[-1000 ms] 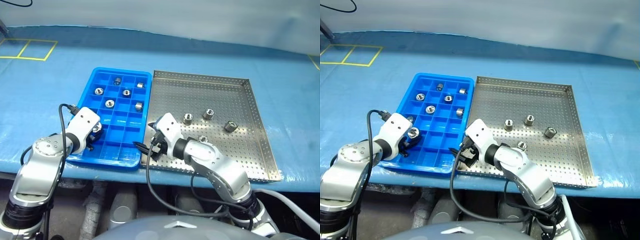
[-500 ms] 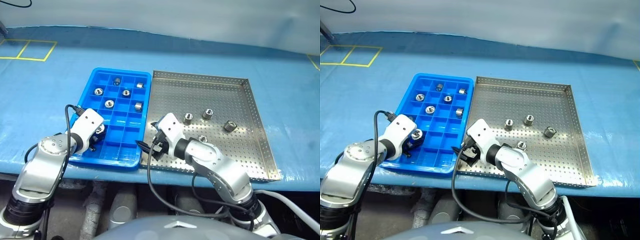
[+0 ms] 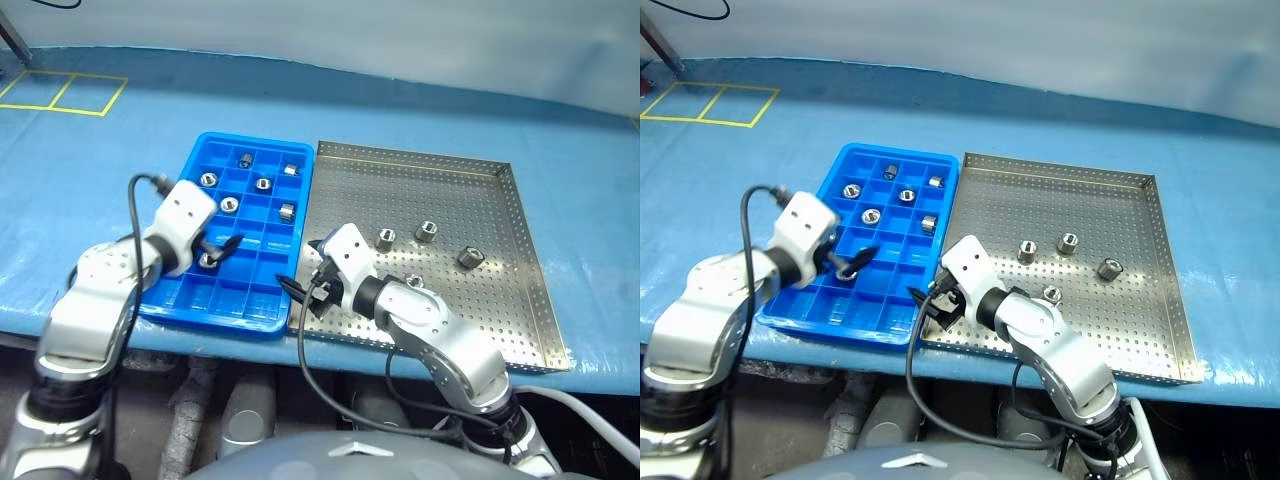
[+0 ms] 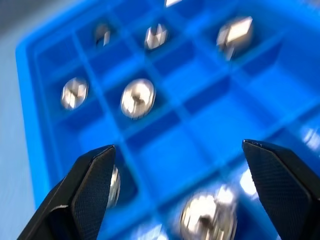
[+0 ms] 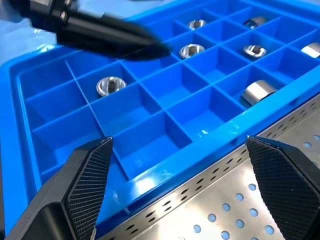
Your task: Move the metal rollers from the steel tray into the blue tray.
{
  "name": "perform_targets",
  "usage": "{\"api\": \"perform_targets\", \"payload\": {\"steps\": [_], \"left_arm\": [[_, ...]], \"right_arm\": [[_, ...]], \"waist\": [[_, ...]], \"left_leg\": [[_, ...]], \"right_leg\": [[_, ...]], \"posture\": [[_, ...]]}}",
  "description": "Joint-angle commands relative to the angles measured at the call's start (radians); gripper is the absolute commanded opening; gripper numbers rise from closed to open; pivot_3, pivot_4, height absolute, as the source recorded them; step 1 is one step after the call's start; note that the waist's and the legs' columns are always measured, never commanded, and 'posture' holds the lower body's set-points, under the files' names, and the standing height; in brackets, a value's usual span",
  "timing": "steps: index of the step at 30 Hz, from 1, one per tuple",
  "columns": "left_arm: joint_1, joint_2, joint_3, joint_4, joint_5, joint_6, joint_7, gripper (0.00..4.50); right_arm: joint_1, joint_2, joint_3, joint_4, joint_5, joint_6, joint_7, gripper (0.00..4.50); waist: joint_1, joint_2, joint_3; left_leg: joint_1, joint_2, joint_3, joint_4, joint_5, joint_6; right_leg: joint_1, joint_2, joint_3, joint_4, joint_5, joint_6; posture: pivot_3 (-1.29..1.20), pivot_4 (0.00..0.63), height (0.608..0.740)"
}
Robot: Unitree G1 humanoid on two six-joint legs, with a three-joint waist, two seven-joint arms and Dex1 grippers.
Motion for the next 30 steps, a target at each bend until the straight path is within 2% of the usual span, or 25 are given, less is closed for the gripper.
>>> {"api": "perform_targets", "payload": {"steps": [1,7,17,24,30], "left_arm": [[-0.098,-0.049,-0.069,0.116,-0.057,-0.160,-0.112,4.49],[-0.342,-0.107,-0.285,0.439,-0.007,-0.307,-0.328,4.49],[-0.712,-0.346,-0.476,1.131,0.178,-0.498,-0.428,4.49],[-0.792,-0.428,-0.537,1.410,0.302,-0.626,-0.470,4.49],[-0.804,-0.463,-0.538,1.520,0.366,-0.689,-0.459,4.49]], "right_arm": [[0.060,-0.040,-0.100,-0.089,-0.004,-0.004,-0.023,4.50],[0.200,-0.110,-0.224,-0.175,-0.004,0.026,-0.053,4.50],[0.283,-0.075,-0.239,-0.228,-0.012,0.036,-0.125,4.50],[0.317,-0.058,-0.231,-0.263,-0.016,0.033,-0.156,4.50],[0.348,-0.055,-0.233,-0.283,-0.025,0.031,-0.169,4.50]], "waist": [[-0.011,0.000,0.000],[-0.046,0.001,0.000],[-0.117,0.001,0.000],[-0.150,0.001,0.000],[-0.173,0.001,0.000]], "left_leg": [[0.001,0.000,0.001,0.000,0.000,0.000],[0.001,0.000,-0.001,0.000,0.000,0.000],[0.000,0.000,0.000,0.000,0.000,0.001],[0.000,0.000,0.002,-0.001,-0.001,0.002],[0.000,-0.001,0.002,-0.001,-0.001,0.002]], "right_leg": [[0.001,0.000,0.001,0.000,0.000,0.000],[-0.001,0.003,0.001,0.002,0.003,0.005],[-0.001,0.004,0.004,0.002,0.003,0.006],[-0.003,0.004,0.007,0.002,0.002,0.006],[-0.003,0.004,0.008,0.002,0.002,0.007]], "posture": [[0.05,0.150,0.740],[-0.03,0.150,0.740],[-0.12,0.150,0.740],[-0.19,0.150,0.740],[-0.21,0.150,0.740]]}}
